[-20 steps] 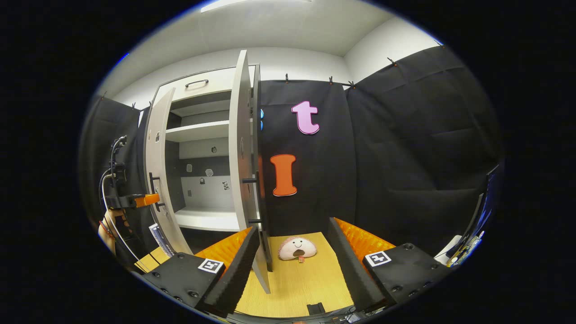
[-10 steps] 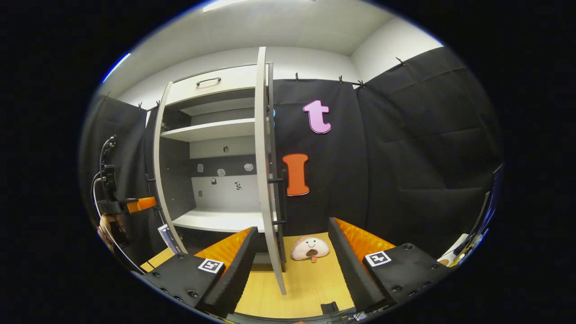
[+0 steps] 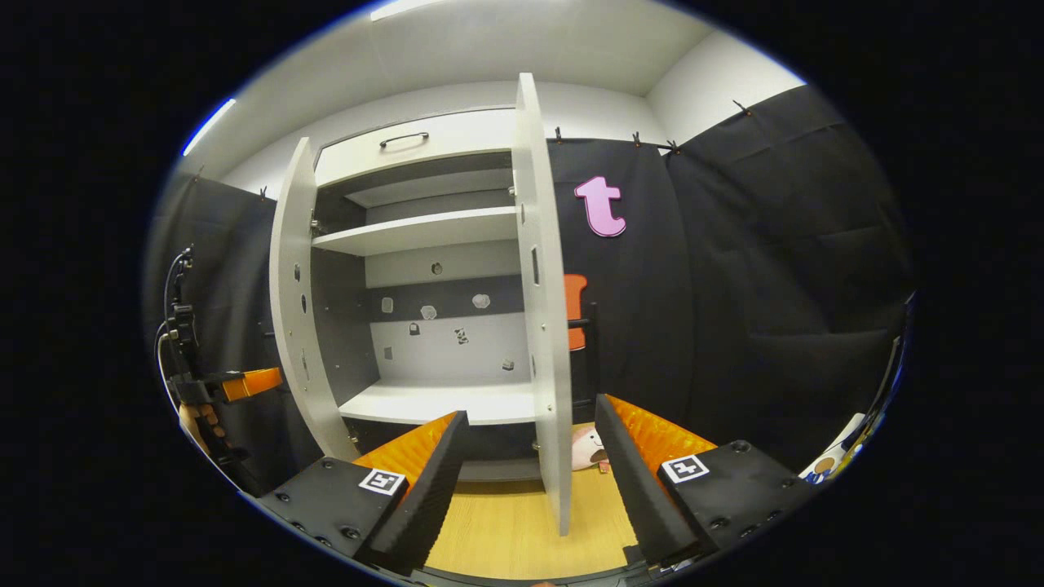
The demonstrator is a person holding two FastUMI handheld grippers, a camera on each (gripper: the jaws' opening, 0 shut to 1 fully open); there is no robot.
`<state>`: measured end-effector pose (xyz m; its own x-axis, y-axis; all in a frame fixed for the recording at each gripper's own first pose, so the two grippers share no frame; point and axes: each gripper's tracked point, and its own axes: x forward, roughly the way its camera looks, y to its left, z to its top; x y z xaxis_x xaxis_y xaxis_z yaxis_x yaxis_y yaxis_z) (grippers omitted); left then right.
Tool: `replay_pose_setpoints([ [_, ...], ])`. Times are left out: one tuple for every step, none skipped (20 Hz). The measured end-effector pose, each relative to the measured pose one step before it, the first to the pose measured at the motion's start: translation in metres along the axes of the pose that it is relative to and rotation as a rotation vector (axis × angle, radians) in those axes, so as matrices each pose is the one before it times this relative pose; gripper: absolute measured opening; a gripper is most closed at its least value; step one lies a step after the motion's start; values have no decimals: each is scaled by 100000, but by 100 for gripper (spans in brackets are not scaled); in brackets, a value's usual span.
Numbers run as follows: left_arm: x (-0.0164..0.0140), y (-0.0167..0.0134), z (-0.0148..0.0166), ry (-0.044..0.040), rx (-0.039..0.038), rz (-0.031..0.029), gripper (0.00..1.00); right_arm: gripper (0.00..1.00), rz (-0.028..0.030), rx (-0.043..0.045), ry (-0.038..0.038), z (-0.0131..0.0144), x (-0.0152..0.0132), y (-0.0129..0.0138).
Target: Open the right door of the double-door shoe cabinet with the right hand, and open the left door with the left hand.
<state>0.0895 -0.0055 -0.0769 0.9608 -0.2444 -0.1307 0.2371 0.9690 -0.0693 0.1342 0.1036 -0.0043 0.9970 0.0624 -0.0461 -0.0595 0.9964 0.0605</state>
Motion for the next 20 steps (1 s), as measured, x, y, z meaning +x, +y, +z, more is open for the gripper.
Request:
replay_pose_setpoints([
  [-329, 448, 31, -225, -1320, -725, 7, 99, 121, 658, 257, -176, 317, 849],
  [-302, 494, 83, -242, -1414, -553, 7, 99, 243, 731, 234, -250, 81, 696],
  [-420, 622, 57, -54, -1230, -63, 7, 99, 186, 513, 317, -141, 538, 1002],
  [-305, 564, 57, -110, -792, 203, 8, 98, -98, 231, 359, -102, 156, 613],
  [-572, 784, 254, -105, -73, 1369, 6, 98, -66, 84, 170, -253, 23, 617],
  [-523, 846, 89, -168, 244, 1528, 5, 98, -32, -51, -19, -107, 53, 595],
  [-310, 803, 79, 66, 462, 1108, 4, 98, 29, -165, -78, -58, 21, 595],
  [-307, 781, 42, -133, 115, 782, 4, 98, 106, -250, -104, -66, 176, 662],
  [-241, 816, 106, -60, -625, 879, 4, 98, 118, -126, 9, -137, 66, 658],
  [-164, 683, 151, -64, -240, 634, 3, 98, 395, 29, -36, -93, 109, 691],
  [-132, 579, 36, 131, 395, 426, 3, 98, 422, 37, 97, -13, 92, 721],
  [-87, 649, 140, 107, 1044, 39, 2, 98, 528, -56, -146, -53, 62, 648],
  [84, 497, 59, 282, 1193, -195, 2, 98, 208, -241, 25, -94, 212, 666],
  [-120, 433, 8, 176, 908, -216, 2, 98, 189, -199, -52, -140, 143, 618],
  [-58, 404, -72, 145, 685, -161, 2, 99, 171, 101, 100, -119, 63, 484],
  [-14, 380, 64, 105, 476, -2, 2, 99, 319, 310, 331, -168, 186, 591],
  [-135, 372, 11, 14, 125, -41, 2, 99, 290, 420, 272, -191, 68, 527],
  [-117, 361, 16, -11, -200, -66, 1, 99, 188, 246, 186, -102, 96, 380],
  [-58, 245, 29, 26, -194, -188, 3, 99, 86, 5, 89, -66, -66, 265],
  [-75, 176, -27, 209, -361, -451, 1, 99, -119, -291, 131, -132, 4, 279],
])
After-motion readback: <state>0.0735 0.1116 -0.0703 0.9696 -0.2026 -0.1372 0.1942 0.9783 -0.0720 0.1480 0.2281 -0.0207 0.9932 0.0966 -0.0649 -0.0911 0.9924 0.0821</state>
